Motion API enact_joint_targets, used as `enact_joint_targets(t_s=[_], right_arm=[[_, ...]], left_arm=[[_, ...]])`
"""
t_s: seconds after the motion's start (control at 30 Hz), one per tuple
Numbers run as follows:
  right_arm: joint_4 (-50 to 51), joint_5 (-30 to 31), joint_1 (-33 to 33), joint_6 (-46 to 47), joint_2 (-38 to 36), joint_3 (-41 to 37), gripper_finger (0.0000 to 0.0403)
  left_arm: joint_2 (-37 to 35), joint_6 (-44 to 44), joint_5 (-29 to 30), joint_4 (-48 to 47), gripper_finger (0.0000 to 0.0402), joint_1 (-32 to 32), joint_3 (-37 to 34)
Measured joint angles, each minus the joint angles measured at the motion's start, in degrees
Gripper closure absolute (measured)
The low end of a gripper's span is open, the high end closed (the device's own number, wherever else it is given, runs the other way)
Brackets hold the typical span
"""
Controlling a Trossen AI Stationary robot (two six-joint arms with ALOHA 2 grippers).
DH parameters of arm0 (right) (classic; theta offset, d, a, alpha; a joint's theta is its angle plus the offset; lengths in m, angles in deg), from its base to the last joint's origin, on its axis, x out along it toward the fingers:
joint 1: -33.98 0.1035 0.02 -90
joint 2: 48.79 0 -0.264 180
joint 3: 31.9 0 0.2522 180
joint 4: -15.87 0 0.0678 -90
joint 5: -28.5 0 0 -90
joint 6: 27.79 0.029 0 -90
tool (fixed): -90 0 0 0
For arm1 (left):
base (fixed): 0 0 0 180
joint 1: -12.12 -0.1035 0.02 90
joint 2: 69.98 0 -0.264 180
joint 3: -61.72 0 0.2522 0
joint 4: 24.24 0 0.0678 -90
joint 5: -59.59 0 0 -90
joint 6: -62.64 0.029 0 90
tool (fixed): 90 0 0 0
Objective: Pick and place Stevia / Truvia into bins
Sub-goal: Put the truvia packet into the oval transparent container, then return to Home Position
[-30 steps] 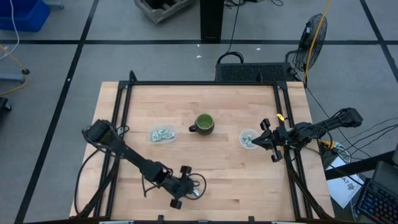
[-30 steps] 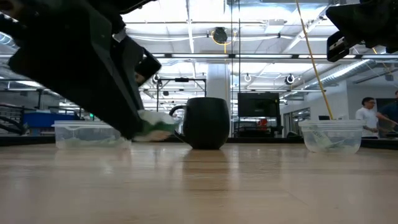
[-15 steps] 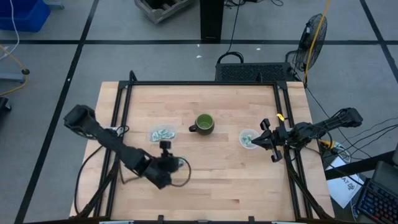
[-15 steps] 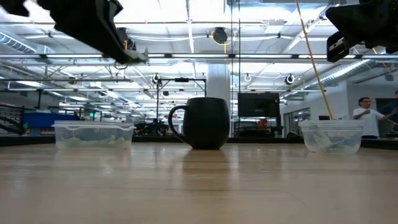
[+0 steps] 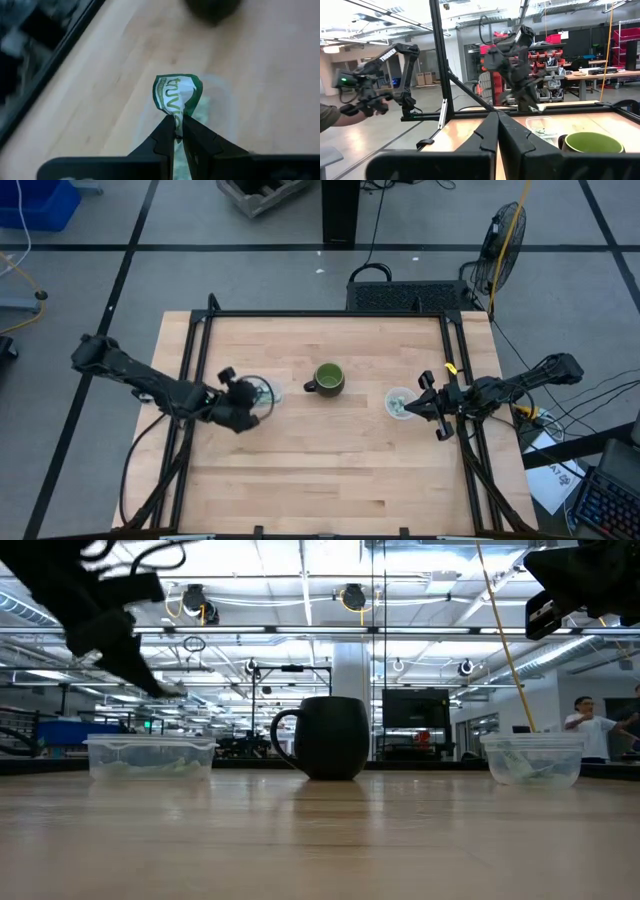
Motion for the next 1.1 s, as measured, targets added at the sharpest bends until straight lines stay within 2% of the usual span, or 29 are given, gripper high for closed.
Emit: enact_joint_targets(t_s=[0.13,0.37,0.63,0.8,0.93,1.03,1.1], right_arm=[[0.0,0.0,0.0,0.0,0.0,0.0,0.0399],[0.0,0.0,0.0,0.0,0.0,0.0,0.0399],[0.0,0.0,0.0,0.0,0.0,0.0,0.0399],[0.0,0.0,0.0,0.0,0.0,0.0,0.0398],[0.0,0.0,0.0,0.0,0.0,0.0,0.0399],[0.0,0.0,0.0,0.0,0.0,0.0,0.0399],[0.0,0.0,0.0,0.0,0.0,0.0,0.0399]], left_arm=[[-3.3,-7.9,-1.1,0.1,0.036,-3.4,-4.4],[-4.0,-10.5,-2.6,1.3,0.0356,-5.1,-6.1],[-3.9,-9.9,-5.6,5.3,0.029,-5.1,-6.1],[-4.1,-6.0,-8.5,7.8,0.0255,-4.7,-6.1],[-5.2,1.5,-10.4,17.3,0.0256,-1.0,-6.1],[-6.4,12.8,-18.8,25.5,0.0266,2.1,-6.1],[-7.6,17.3,-24.0,28.8,0.0273,3.3,-6.1]])
